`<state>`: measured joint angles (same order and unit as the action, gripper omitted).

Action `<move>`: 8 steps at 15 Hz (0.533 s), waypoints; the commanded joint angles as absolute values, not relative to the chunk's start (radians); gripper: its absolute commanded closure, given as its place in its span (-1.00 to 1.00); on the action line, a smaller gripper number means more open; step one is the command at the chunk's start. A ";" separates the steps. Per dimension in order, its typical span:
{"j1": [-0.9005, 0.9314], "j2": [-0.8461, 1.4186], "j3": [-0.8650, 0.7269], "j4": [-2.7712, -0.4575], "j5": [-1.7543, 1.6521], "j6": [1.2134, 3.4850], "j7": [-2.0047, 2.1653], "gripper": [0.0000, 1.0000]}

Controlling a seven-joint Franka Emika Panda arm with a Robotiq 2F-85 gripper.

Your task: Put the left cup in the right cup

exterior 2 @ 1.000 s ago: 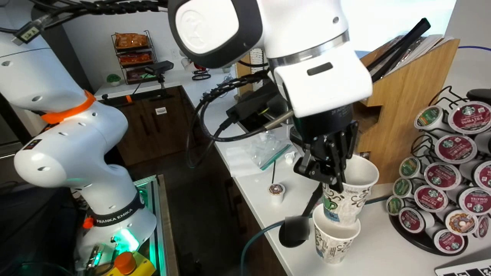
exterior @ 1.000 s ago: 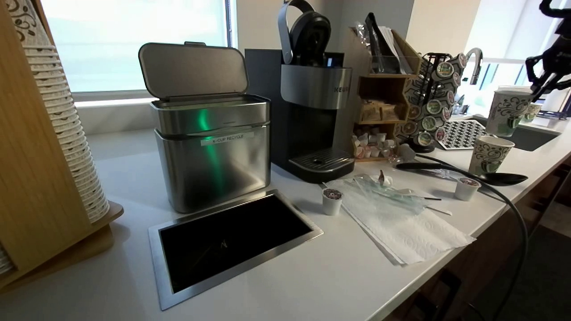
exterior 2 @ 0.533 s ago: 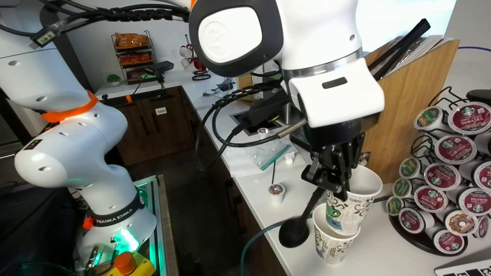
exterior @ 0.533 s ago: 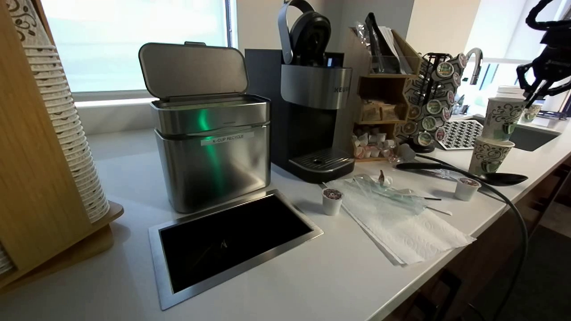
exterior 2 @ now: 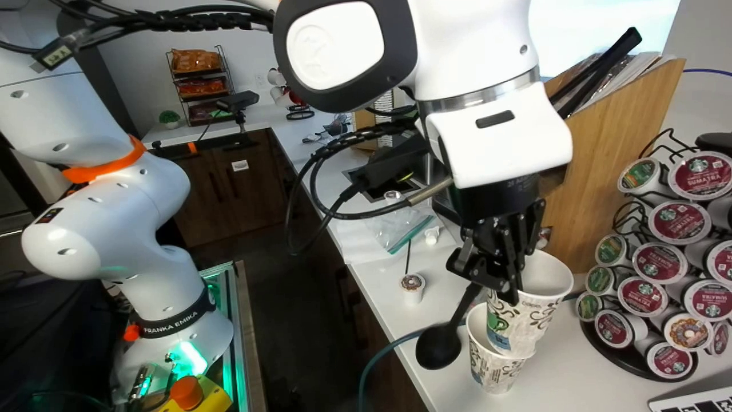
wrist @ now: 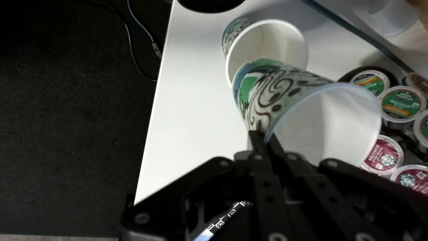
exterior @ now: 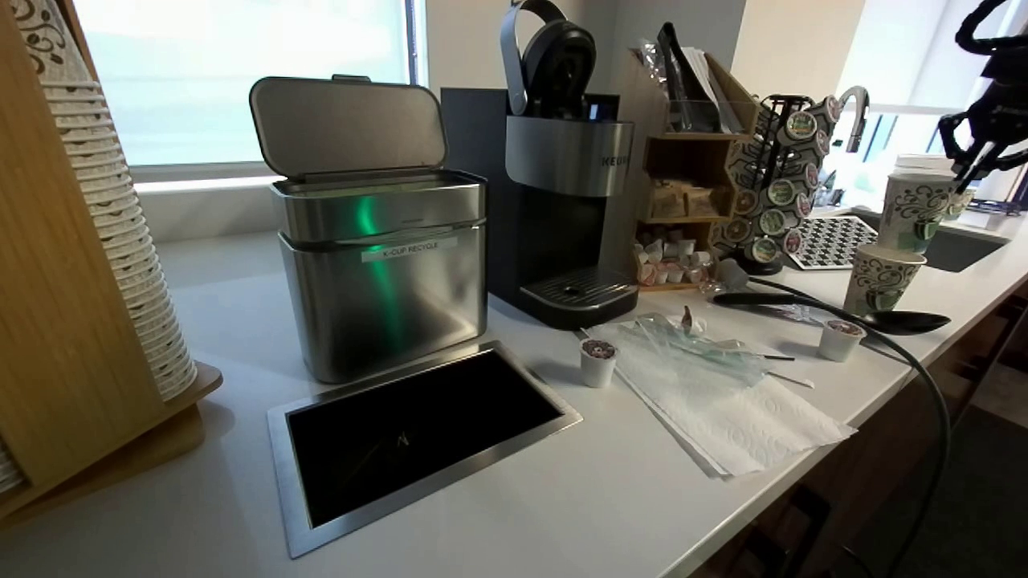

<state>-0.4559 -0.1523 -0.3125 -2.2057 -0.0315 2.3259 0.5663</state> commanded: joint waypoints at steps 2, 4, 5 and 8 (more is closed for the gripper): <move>-0.438 -0.193 -0.314 -2.240 -0.040 2.325 0.566 0.98; -0.436 -0.195 -0.311 -2.242 -0.043 2.321 0.570 0.98; -0.433 -0.195 -0.311 -2.243 -0.040 2.318 0.566 0.98; -0.428 -0.197 -0.309 -2.250 -0.038 2.318 0.564 0.98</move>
<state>-0.4369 -0.1690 -0.3069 -2.2199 -0.0315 2.3259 0.5652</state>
